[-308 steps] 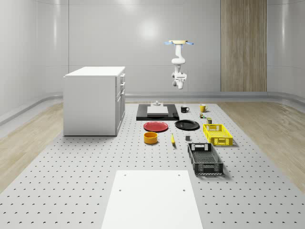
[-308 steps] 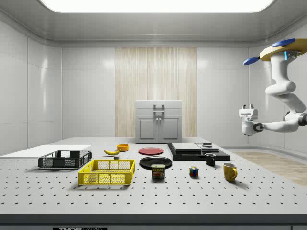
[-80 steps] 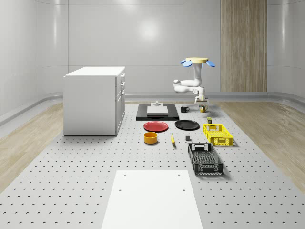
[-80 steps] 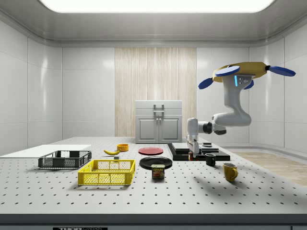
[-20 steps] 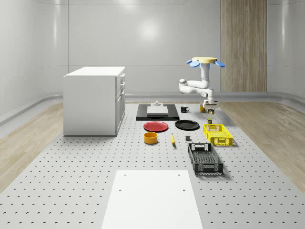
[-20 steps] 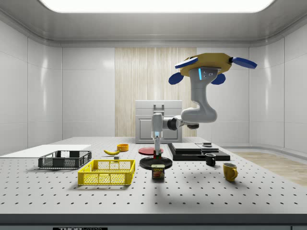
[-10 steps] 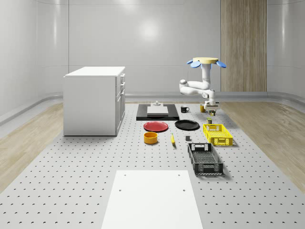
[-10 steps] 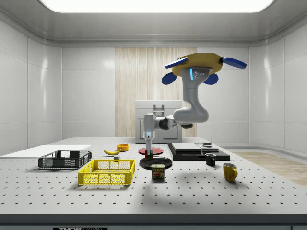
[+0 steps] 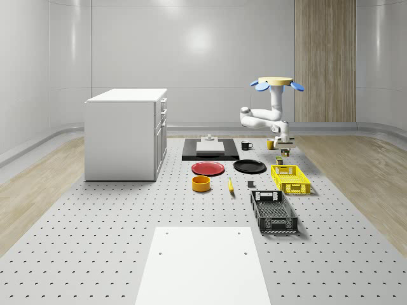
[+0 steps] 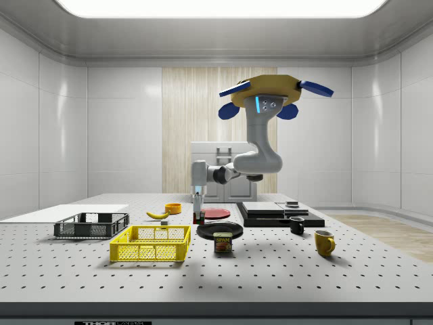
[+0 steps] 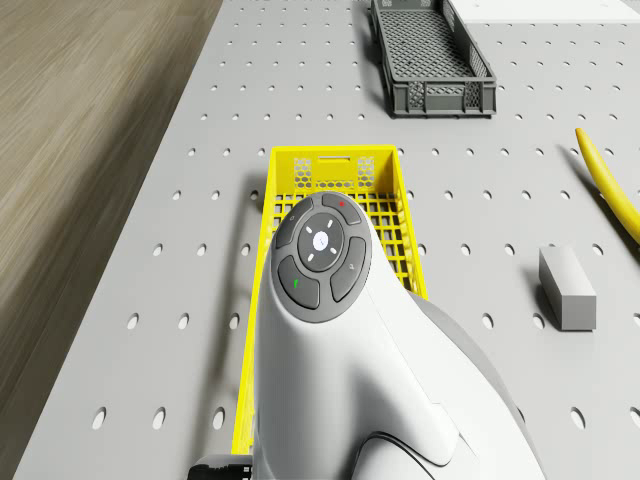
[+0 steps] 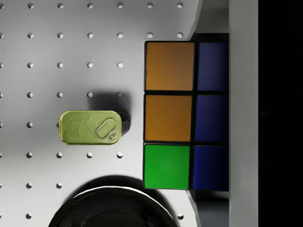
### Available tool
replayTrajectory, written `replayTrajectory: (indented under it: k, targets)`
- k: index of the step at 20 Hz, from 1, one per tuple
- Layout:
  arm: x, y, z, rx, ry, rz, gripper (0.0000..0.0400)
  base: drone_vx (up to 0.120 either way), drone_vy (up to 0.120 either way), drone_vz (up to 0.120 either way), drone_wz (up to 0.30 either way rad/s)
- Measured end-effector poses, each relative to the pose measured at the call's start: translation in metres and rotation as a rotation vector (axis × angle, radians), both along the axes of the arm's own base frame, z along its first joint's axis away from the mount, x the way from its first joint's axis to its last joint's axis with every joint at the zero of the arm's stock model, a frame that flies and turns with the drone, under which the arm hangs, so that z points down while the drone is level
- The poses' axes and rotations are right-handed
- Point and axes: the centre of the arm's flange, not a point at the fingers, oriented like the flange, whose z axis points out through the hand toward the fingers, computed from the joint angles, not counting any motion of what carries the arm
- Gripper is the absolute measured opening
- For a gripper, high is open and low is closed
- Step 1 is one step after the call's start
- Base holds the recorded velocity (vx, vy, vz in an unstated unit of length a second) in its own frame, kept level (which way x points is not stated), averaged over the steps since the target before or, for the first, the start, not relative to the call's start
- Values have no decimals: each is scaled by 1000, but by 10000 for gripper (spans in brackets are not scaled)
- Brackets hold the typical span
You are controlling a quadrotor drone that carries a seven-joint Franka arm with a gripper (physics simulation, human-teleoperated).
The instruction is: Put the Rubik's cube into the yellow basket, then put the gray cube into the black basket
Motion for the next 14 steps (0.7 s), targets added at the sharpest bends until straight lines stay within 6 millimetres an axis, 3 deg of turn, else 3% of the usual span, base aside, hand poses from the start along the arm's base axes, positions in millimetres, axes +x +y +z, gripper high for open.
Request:
replayTrajectory:
  k: [14]
  targets:
    - [0,0,0,0,0,0,295,120,0,0,0]
